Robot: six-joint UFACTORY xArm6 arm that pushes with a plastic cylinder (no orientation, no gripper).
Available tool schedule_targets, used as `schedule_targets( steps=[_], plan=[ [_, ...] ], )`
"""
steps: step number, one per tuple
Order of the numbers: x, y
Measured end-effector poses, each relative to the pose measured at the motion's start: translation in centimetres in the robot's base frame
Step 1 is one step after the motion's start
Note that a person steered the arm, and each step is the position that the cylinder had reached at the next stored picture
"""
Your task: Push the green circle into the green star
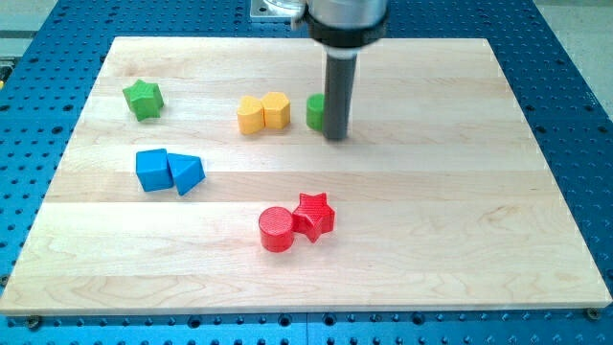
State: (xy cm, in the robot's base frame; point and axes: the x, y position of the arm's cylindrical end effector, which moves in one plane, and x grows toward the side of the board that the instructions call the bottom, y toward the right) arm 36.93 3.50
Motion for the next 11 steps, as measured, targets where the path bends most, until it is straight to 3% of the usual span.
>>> schedule_targets(
  steps=[1,2,3,4,5,7,8,9,11],
  plan=[
    [-6.5,0.0],
    [-7.8,-0.6],
    [-7.7,-9.7],
    [-8.0,-10.0],
    [-8.0,-5.1],
    [-3.6,-10.3],
    [-2.0,-9.7],
    [-1.2,-15.6],
    [-1.7,-18.8]
  ],
)
